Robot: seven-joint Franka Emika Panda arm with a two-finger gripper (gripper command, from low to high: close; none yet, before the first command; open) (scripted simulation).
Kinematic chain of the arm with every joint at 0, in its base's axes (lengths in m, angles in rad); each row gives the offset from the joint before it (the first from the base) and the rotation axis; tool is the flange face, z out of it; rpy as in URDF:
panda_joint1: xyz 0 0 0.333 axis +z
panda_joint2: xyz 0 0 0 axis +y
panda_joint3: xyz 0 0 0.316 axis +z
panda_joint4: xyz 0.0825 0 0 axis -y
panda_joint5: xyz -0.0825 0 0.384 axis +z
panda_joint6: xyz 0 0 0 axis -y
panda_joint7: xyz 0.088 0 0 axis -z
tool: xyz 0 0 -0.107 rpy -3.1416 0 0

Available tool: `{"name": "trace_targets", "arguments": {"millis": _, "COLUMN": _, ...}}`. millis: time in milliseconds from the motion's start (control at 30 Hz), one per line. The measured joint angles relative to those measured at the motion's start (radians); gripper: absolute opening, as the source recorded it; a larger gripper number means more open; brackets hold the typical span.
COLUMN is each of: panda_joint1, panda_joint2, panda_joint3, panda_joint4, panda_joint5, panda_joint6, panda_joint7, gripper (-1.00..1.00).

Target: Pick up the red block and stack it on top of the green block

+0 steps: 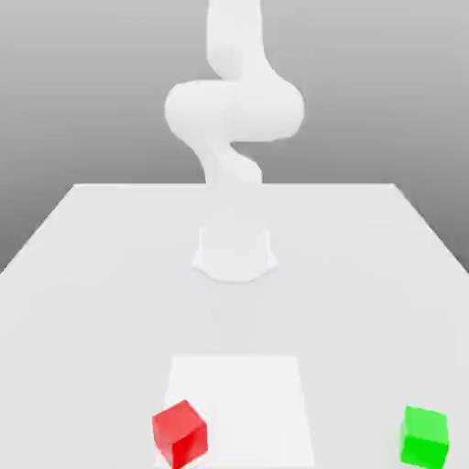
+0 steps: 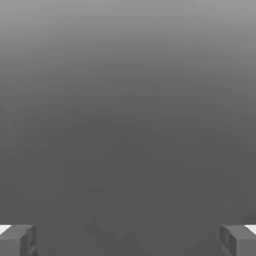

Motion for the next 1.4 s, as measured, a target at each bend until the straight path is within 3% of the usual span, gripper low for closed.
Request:
{"name": "trace_targets", "arguments": {"millis": 267, "panda_joint1": -0.130, "panda_joint2": 0.298, "panda_joint3": 0.083, "panda_joint4": -0.049, "panda_joint5": -0.075, "panda_joint6": 0.107, "panda_joint7": 0.275, "gripper": 0.00}}
{"name": "trace_targets", "arguments": {"millis": 533, "panda_joint1": -0.202, "panda_joint2": 0.589, "panda_joint3": 0.105, "panda_joint4": -0.098, "panda_joint5": -0.133, "panda_joint6": 0.212, "panda_joint7": 0.533, "gripper": 0.00}}
{"name": "trace_targets", "arguments": {"millis": 833, "panda_joint1": -0.235, "panda_joint2": 0.898, "panda_joint3": 0.097, "panda_joint4": -0.153, "panda_joint5": -0.061, "panda_joint6": 0.343, "panda_joint7": 0.721, "gripper": 0.00}}
{"name": "trace_targets", "arguments": {"millis": 1000, "panda_joint1": -0.212, "panda_joint2": 1.078, "panda_joint3": 0.064, "panda_joint4": -0.134, "panda_joint5": -0.090, "panda_joint6": 0.483, "panda_joint7": 0.765, "gripper": 0.00}}
{"name": "trace_targets", "arguments": {"millis": 1033, "panda_joint1": -0.208, "panda_joint2": 1.096, "panda_joint3": 0.059, "panda_joint4": -0.131, "panda_joint5": -0.095, "panda_joint6": 0.498, "panda_joint7": 0.769, "gripper": -1.00}}
{"name": "trace_targets", "arguments": {"millis": 1233, "panda_joint1": -0.206, "panda_joint2": 1.106, "panda_joint3": 0.057, "panda_joint4": -0.130, "panda_joint5": -0.098, "panda_joint6": 0.508, "panda_joint7": 0.772, "gripper": -1.00}}
{"name": "trace_targets", "arguments": {"millis": 1400, "panda_joint1": -0.226, "panda_joint2": 0.967, "panda_joint3": 0.086, "panda_joint4": -0.152, "panda_joint5": -0.055, "panda_joint6": 0.393, "panda_joint7": 0.740, "gripper": -1.00}}
